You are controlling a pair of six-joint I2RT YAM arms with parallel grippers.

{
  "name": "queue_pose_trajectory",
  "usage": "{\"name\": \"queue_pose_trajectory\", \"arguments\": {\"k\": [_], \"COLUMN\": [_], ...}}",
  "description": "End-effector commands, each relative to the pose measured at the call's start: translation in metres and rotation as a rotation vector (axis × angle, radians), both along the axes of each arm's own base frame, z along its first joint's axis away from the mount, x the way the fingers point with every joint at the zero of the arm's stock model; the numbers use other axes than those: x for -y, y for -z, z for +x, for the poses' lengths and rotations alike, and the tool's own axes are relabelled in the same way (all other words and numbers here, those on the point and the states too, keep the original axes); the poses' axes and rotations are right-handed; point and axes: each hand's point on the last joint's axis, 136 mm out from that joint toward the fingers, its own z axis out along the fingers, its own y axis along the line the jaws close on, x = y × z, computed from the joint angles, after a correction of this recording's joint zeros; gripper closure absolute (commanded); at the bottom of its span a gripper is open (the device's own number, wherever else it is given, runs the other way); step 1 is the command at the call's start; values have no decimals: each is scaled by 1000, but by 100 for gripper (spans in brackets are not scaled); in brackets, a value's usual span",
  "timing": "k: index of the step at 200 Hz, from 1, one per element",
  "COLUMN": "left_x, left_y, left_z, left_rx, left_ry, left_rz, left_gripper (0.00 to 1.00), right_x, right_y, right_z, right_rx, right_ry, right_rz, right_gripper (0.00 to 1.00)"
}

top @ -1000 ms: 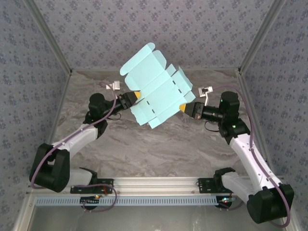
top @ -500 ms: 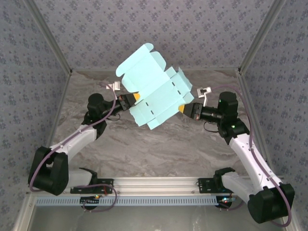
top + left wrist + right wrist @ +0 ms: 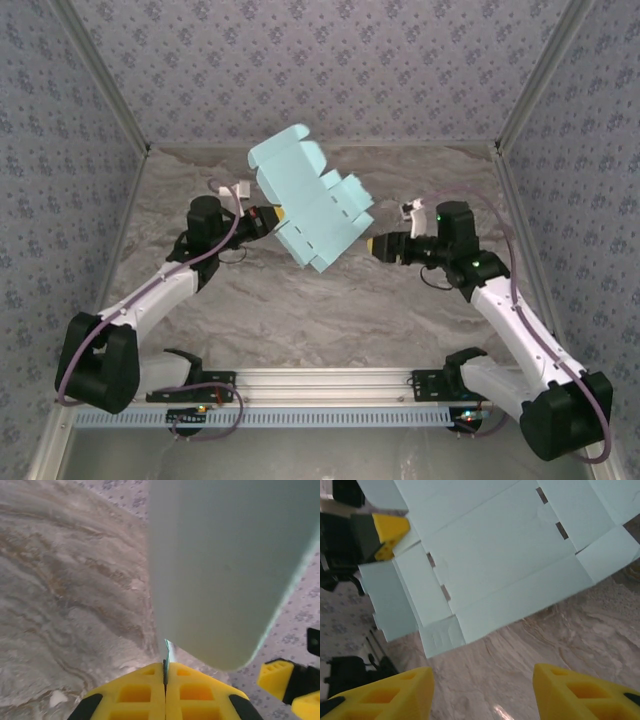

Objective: Fold the paper box

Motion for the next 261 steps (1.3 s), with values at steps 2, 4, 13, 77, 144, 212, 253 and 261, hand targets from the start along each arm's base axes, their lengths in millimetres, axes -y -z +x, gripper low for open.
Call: {"name": "queue_pose_trajectory", "arguments": {"k": [2,4,13,77,144,212,253,261], "left_x": [-6,-7,-8,-7,-7,-3,-1,0], "left_y": [21,24,36,73,101,115,129,132], "left_z": [2,2,1,-10,-18,-18,-19,-19], "left_rx": [-22,-27,-58,-215,-315,-405,-463,-475], "left_ry": [-17,-19,-22,0,15,22,29,32], "left_rz": [88,92,111,122,140,125,127,125], "left_gripper": [95,95,95,92,90,81,67,66], "right_x": [-11,-13,-24,-85,-109,-118,-117,-118], "right_y": [22,23,30,89,113,161,168,168], "right_z": [-26,-29,-41,-65,-14,-39,-43,-42], "right_rx": [139,157,240,762,851,808,788,789], "right_ry": [-148,-171,-265,-667,-486,-777,-806,-795], "right_rz": [-205,-223,-305,-735,-836,-890,-877,-873], "right_gripper": [43,43,43,38,41,58,77,83]}}
